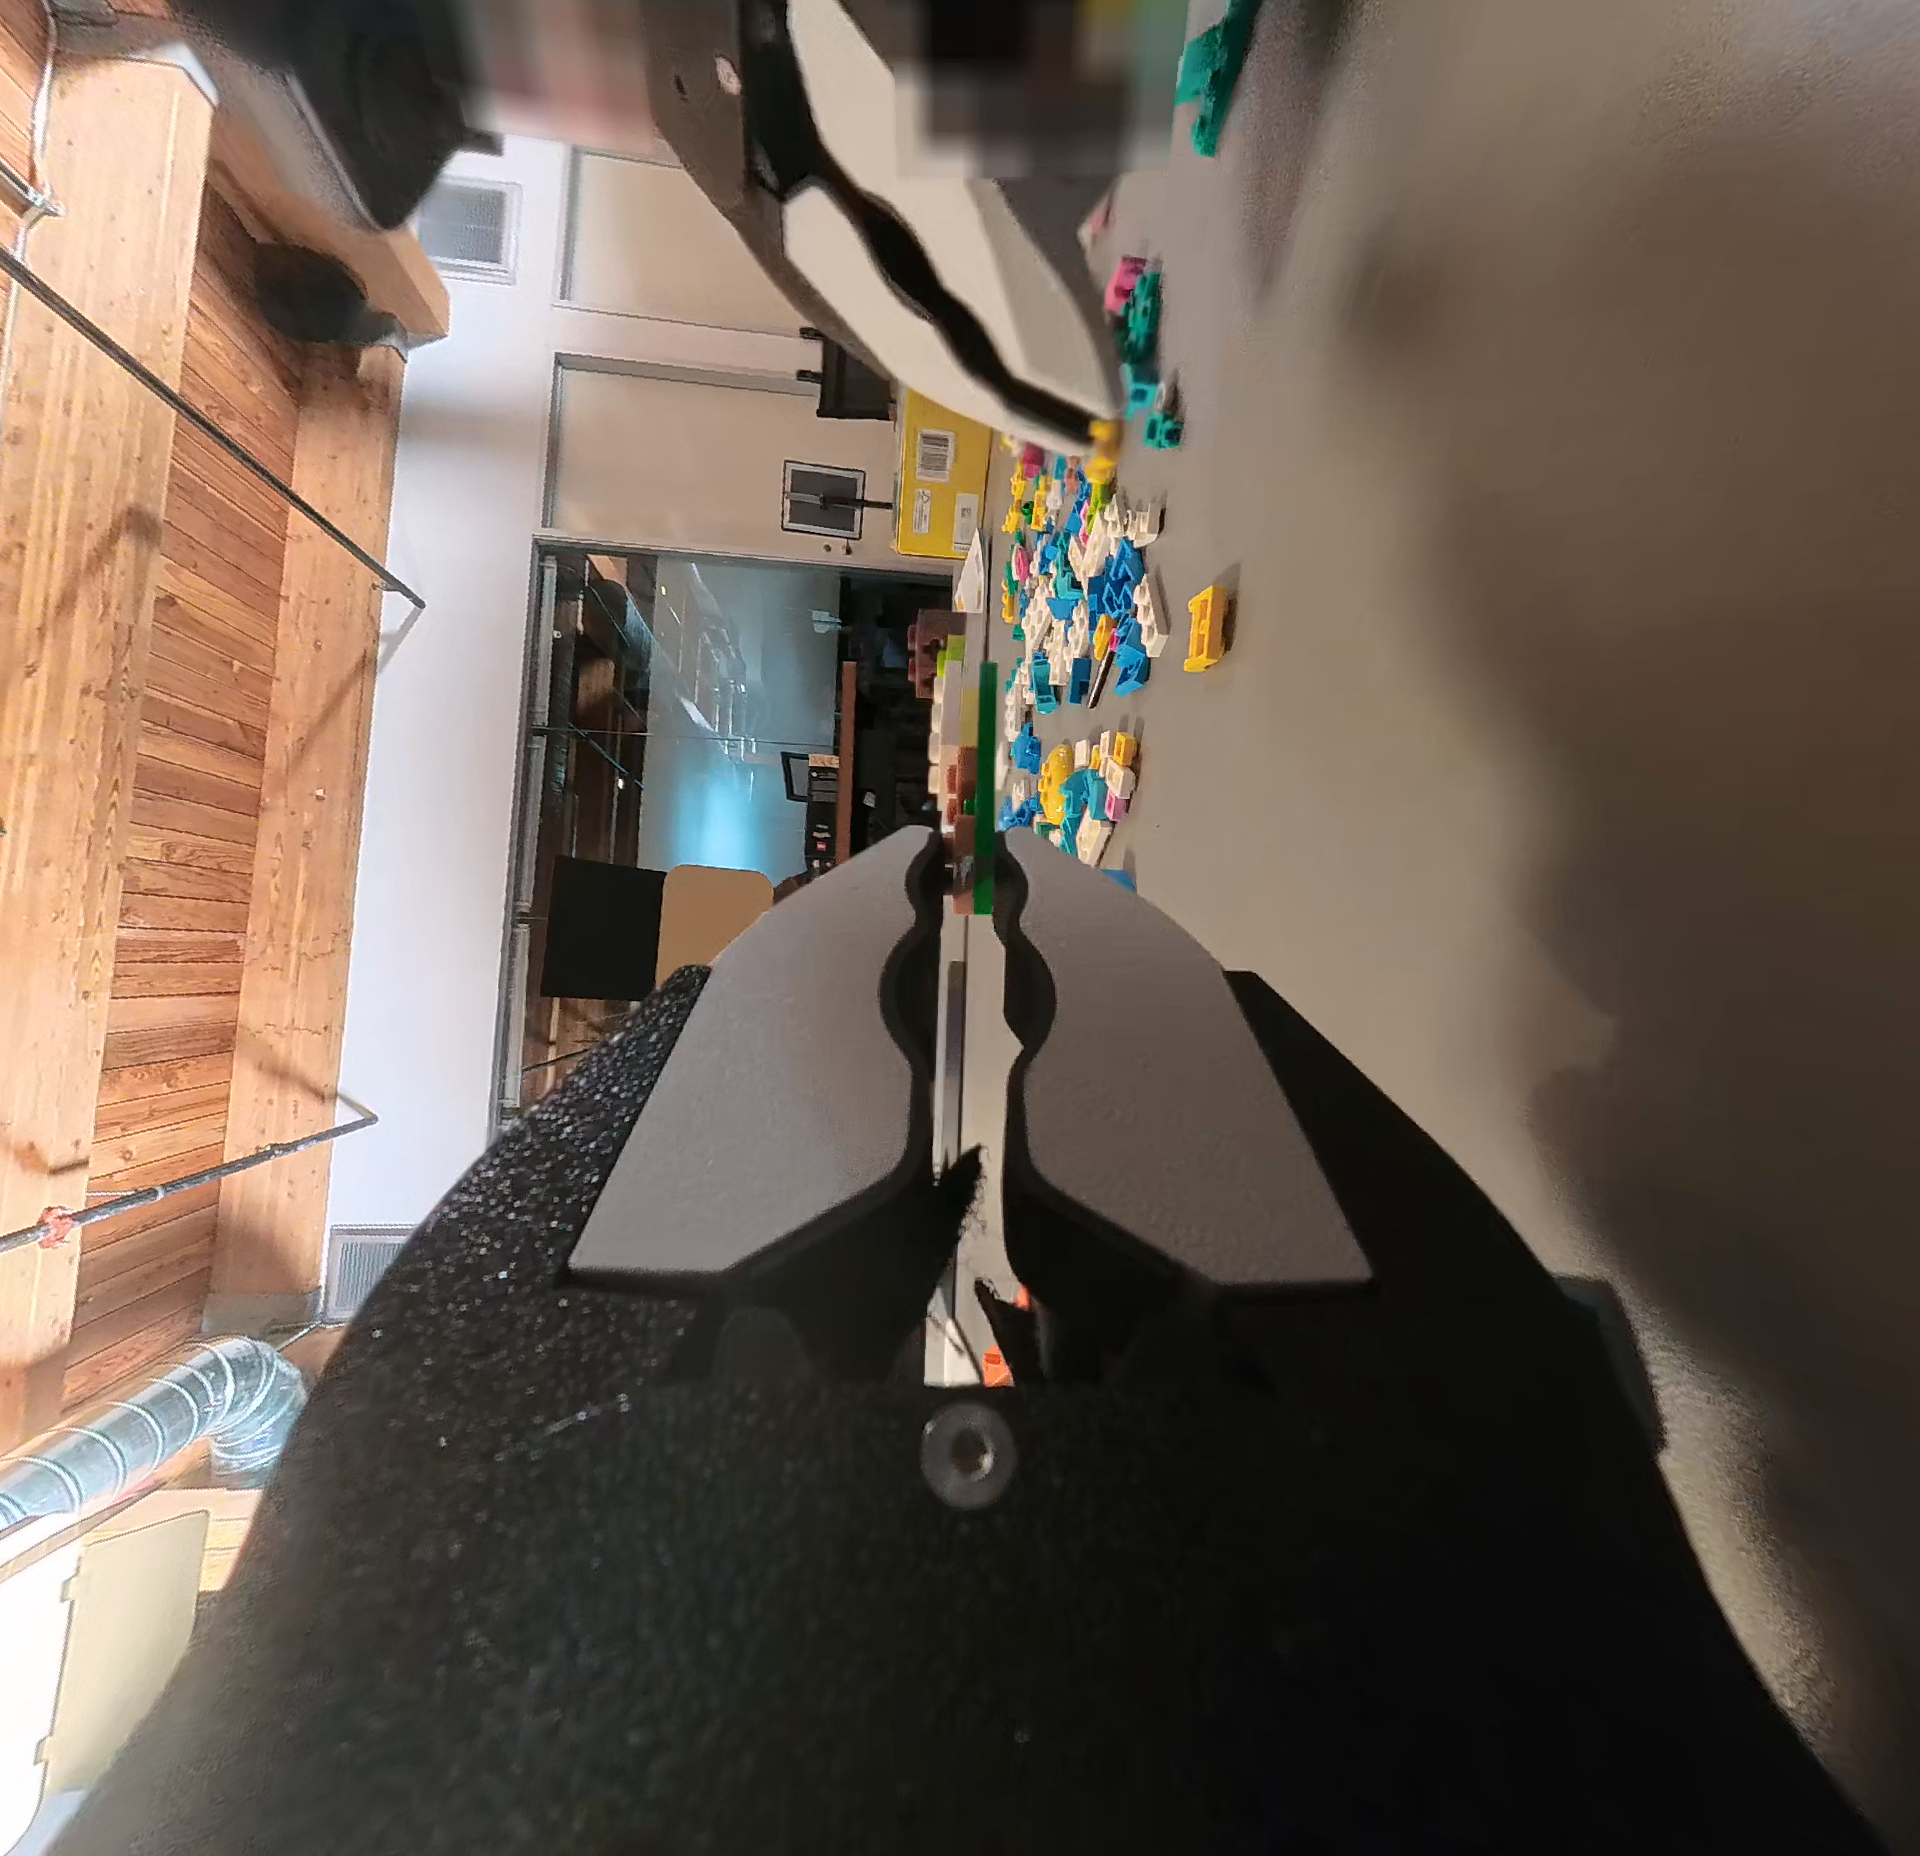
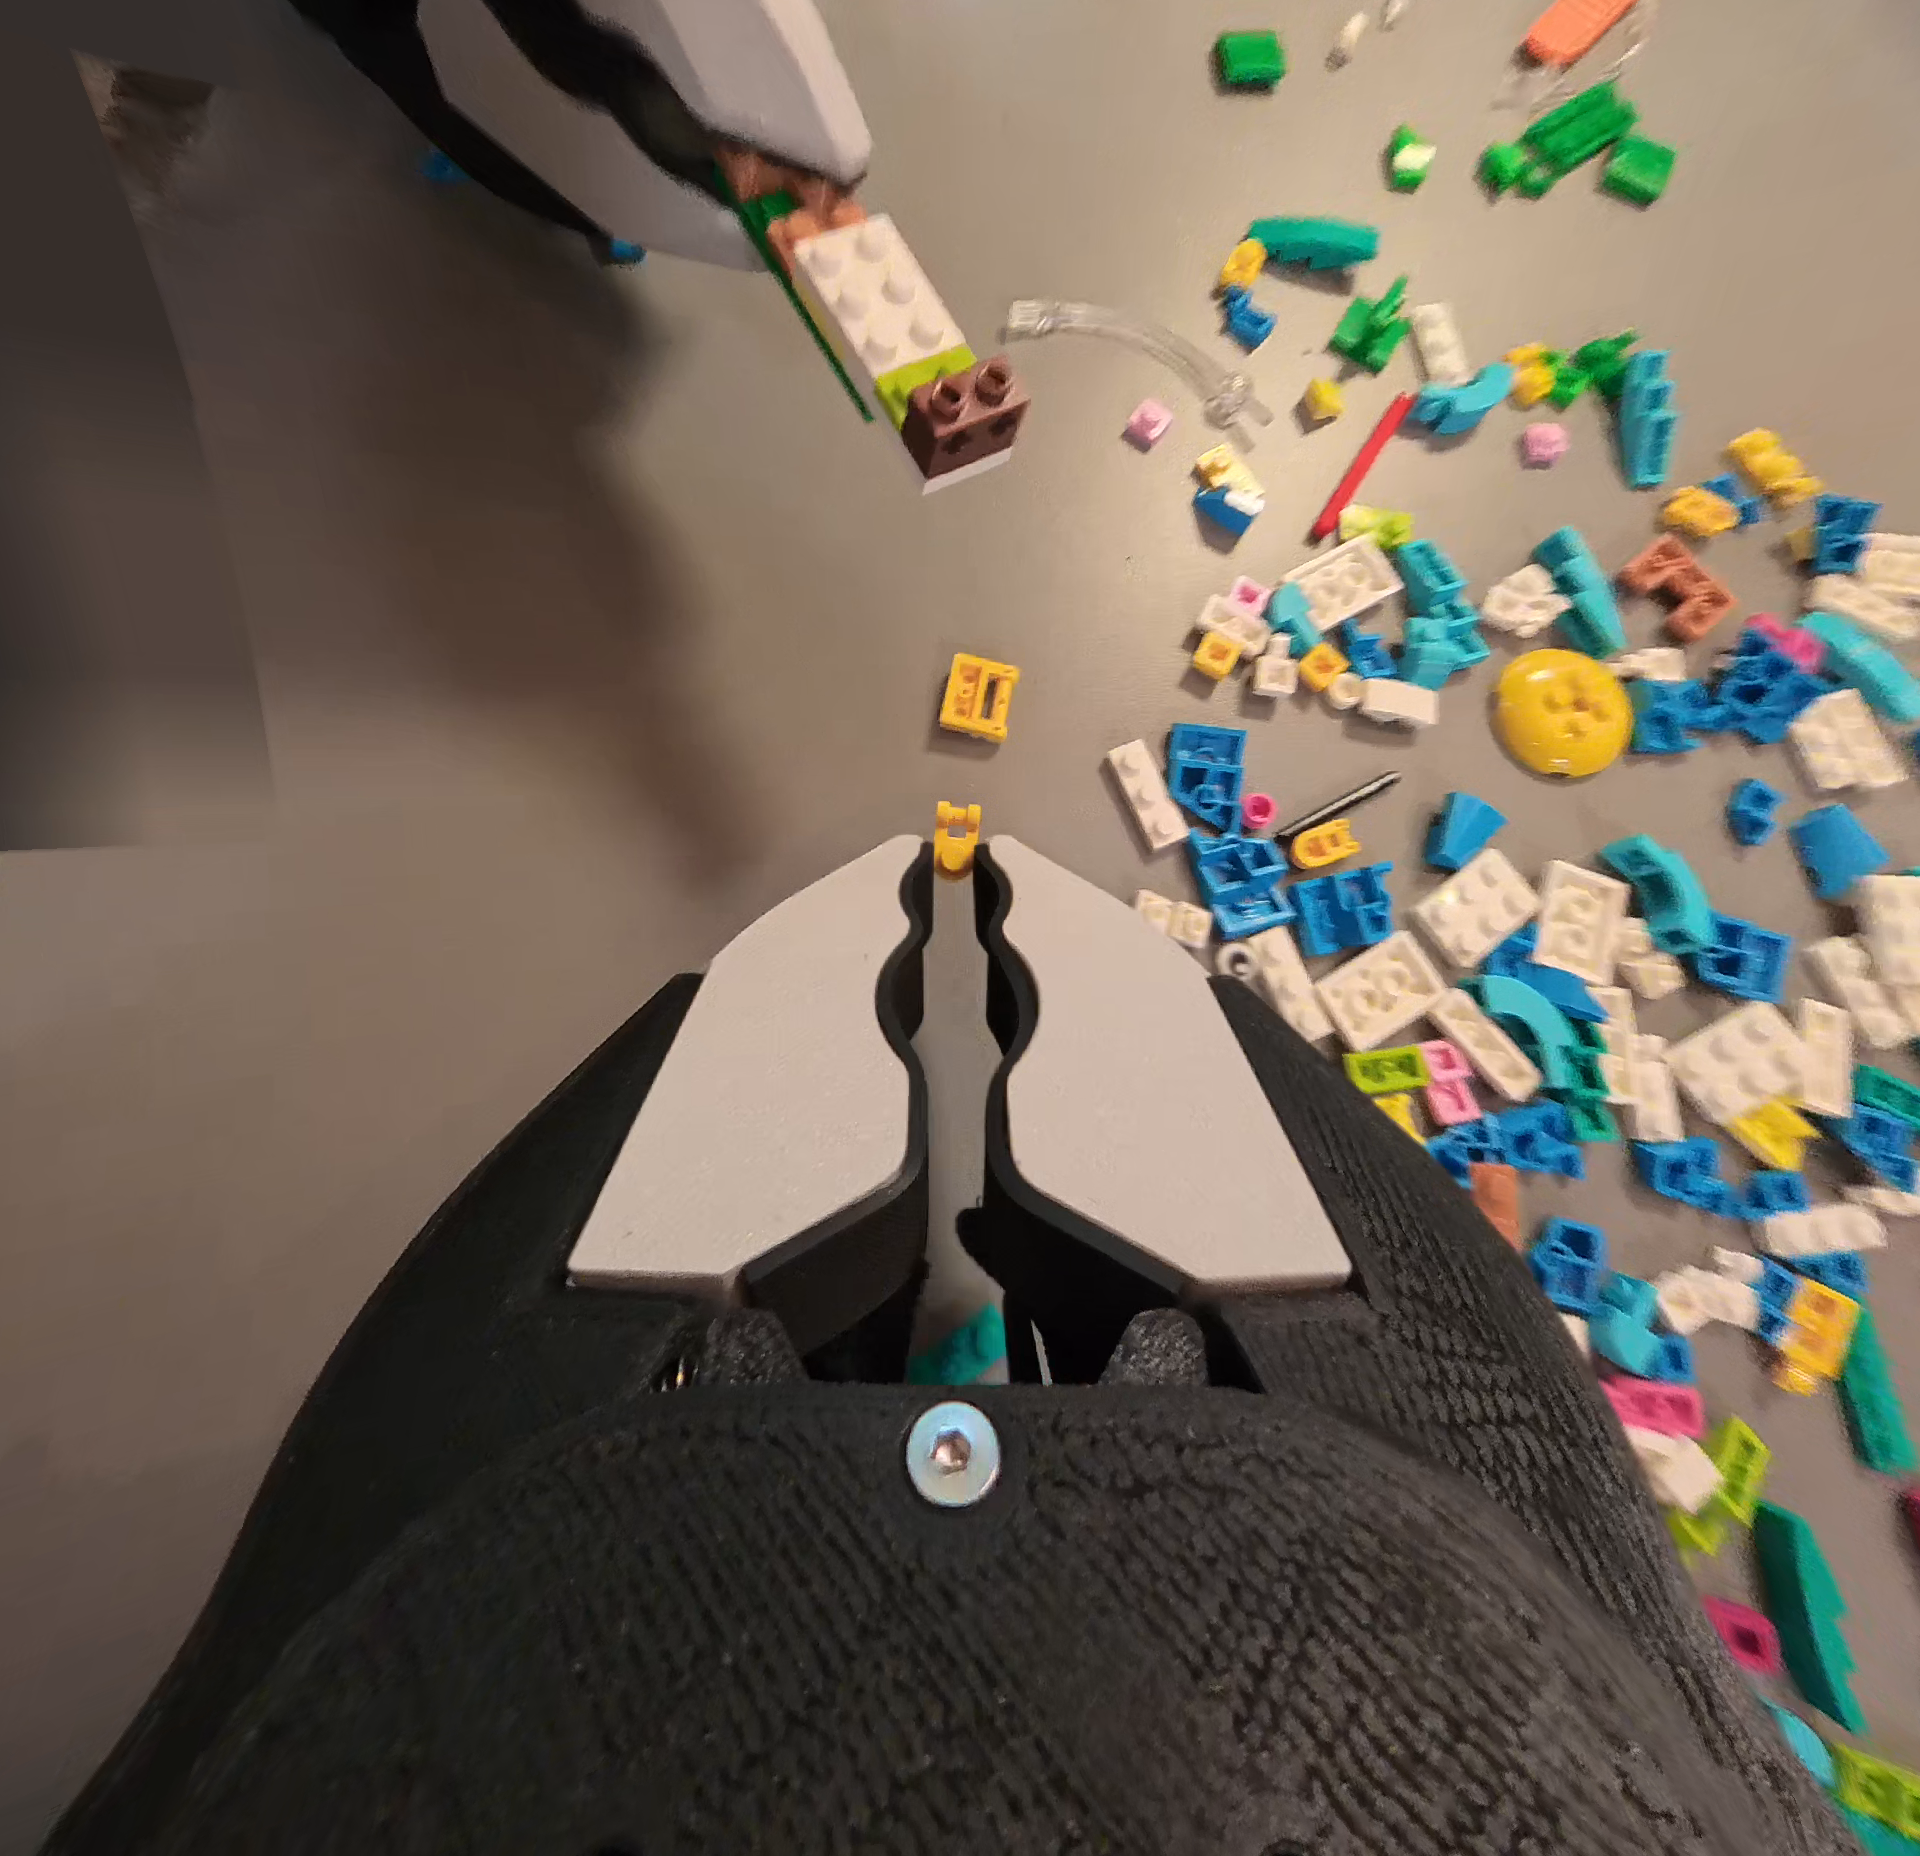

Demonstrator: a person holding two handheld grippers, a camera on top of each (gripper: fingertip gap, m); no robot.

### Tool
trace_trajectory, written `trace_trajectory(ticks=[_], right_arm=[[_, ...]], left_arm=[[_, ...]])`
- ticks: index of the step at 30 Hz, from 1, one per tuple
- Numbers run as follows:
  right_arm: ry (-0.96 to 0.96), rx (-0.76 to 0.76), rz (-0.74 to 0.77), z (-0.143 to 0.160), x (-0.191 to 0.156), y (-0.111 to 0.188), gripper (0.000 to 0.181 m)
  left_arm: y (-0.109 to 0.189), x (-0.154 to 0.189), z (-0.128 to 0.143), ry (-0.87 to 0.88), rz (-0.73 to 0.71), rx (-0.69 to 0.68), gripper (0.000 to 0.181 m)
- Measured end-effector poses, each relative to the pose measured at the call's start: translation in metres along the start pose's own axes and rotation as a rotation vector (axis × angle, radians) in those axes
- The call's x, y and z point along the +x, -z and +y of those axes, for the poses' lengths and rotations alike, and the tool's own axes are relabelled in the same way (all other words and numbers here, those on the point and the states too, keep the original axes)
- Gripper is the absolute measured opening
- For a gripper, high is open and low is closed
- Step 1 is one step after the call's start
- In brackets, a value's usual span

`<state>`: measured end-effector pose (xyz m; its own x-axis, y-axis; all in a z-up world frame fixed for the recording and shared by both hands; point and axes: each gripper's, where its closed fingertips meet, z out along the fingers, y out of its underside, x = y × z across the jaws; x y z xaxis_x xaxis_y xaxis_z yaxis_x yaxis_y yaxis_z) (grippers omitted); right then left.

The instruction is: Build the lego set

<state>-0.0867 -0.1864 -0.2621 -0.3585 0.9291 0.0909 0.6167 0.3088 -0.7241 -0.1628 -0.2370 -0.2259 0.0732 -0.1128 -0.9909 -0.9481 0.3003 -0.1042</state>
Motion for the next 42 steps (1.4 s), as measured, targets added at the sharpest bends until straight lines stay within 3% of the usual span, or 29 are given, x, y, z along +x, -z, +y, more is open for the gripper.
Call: trace_trajectory(ticks=[4,7,16,22,28,32,36,42], right_arm=[[0.017,0.169,0.097,-0.037,0.010,0.032,0.006],[0.013,0.283,0.060,-0.068,0.002,0.042,0.006],[0.145,0.137,-0.125,-0.100,-0.025,0.001,0.006],[0.198,-0.057,-0.153,-0.089,-0.028,-0.021,0.006],[0.153,-0.070,-0.051,-0.082,-0.015,-0.007,0.006],[0.013,-0.222,-0.078,-0.042,-0.028,0.004,0.005],[-0.032,-0.365,-0.094,-0.001,-0.042,-0.005,0.006],[-0.047,-0.365,-0.093,0.013,-0.046,-0.013,0.006]], left_arm=[[0.000,-0.003,-0.002,-0.016,-0.021,0.004,0.007],[0.001,-0.005,-0.003,-0.030,-0.031,0.003,0.008],[0.004,-0.008,-0.016,-0.109,-0.078,0.052,0.008],[0.003,-0.006,-0.016,-0.111,-0.063,0.053,0.008],[0.000,0.005,-0.015,-0.122,-0.002,0.049,0.008],[-0.004,0.013,-0.011,-0.124,0.044,0.027,0.008],[-0.005,0.014,-0.011,-0.107,0.051,0.026,0.008],[-0.006,0.013,-0.013,-0.102,0.042,0.035,0.008]])
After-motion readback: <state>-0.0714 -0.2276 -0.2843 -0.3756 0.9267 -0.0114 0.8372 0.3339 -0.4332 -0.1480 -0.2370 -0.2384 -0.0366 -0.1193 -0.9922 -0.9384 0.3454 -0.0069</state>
